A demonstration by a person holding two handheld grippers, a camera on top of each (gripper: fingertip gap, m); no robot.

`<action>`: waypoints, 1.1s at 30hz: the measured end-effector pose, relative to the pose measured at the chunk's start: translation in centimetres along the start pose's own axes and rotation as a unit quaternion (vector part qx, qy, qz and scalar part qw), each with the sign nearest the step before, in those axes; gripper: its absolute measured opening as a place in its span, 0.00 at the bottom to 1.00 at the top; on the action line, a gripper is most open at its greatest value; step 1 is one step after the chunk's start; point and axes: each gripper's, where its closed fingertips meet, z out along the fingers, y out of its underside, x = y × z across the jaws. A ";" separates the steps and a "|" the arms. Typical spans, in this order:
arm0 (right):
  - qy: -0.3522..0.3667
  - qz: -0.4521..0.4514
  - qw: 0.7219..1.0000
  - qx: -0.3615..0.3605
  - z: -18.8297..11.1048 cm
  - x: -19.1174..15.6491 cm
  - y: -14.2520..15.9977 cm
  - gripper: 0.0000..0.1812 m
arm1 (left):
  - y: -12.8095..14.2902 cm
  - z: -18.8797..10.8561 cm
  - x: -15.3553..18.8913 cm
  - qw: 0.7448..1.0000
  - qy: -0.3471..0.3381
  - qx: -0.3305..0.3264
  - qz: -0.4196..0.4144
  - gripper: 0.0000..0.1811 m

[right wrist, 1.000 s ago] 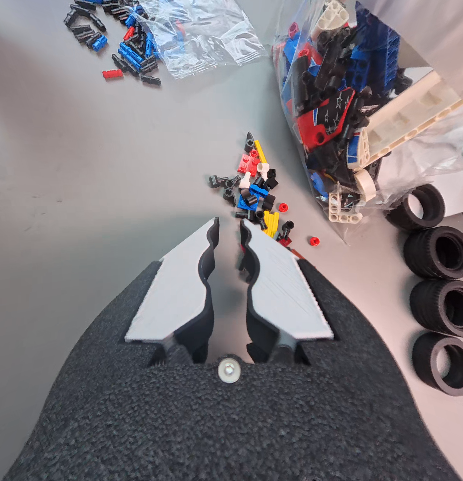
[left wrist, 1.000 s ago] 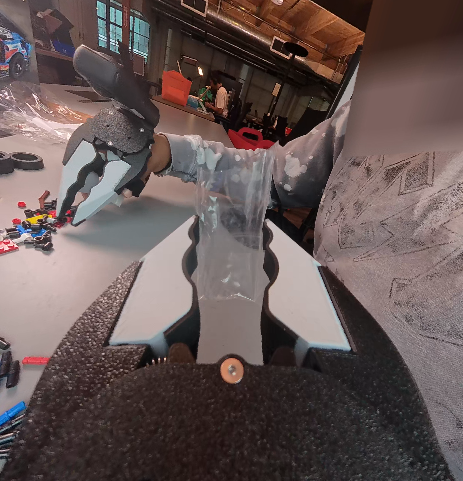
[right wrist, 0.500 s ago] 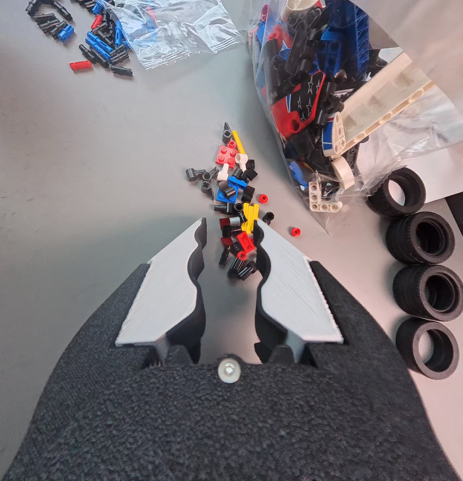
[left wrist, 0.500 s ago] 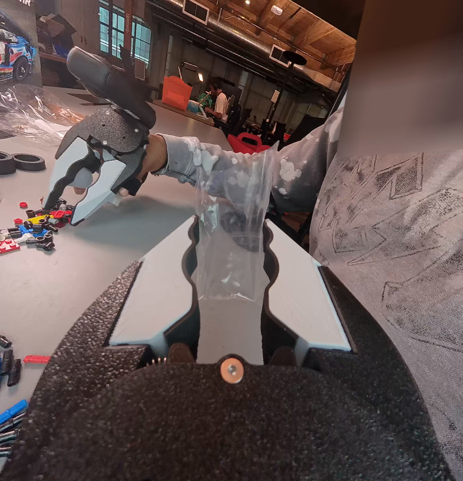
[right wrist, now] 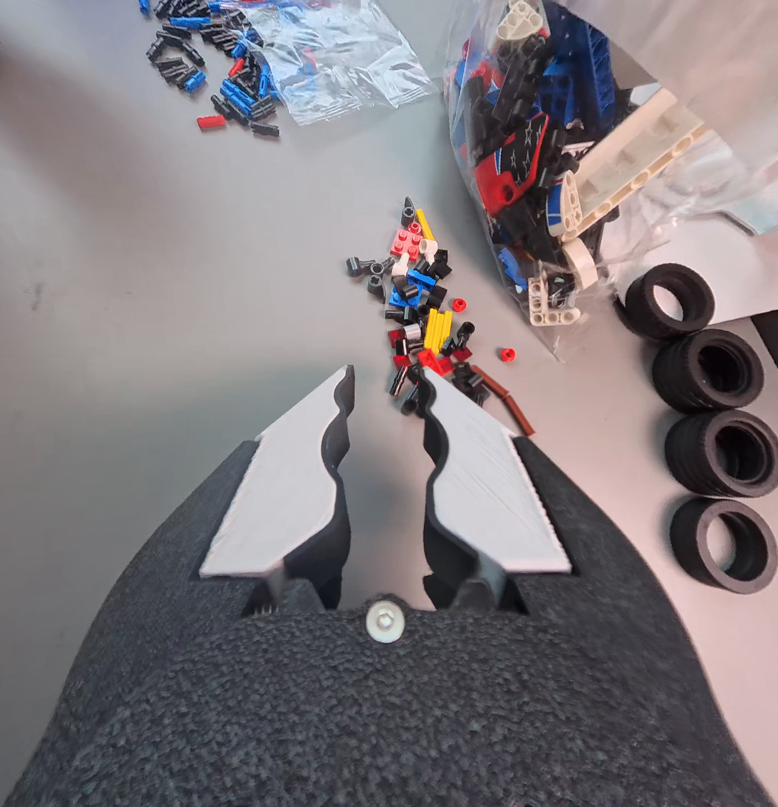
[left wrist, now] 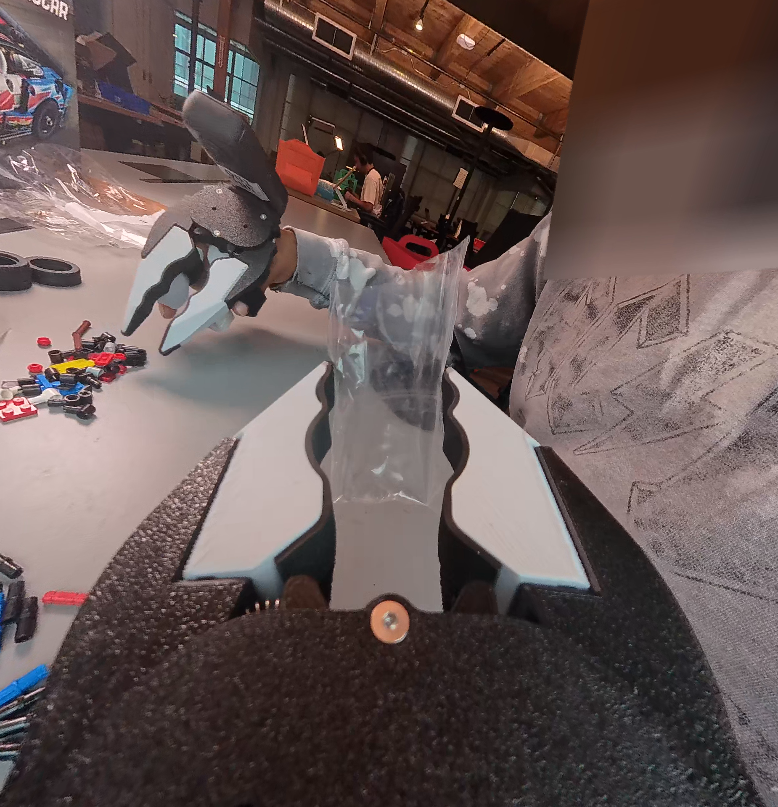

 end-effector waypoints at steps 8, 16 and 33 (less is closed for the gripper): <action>0.003 0.008 1.000 0.003 0.4 -0.4 1.0 0.10 | 0.0 0.1 -0.2 1.000 0.002 0.002 -0.010 0.26; 0.020 0.009 0.999 -0.031 1.8 0.3 1.5 0.03 | -0.2 -0.1 -0.3 1.000 0.001 0.006 -0.011 0.26; -0.058 -0.098 0.992 0.046 11.8 -9.7 -12.8 0.02 | 0.5 0.4 0.6 0.999 -0.003 -0.016 0.029 0.26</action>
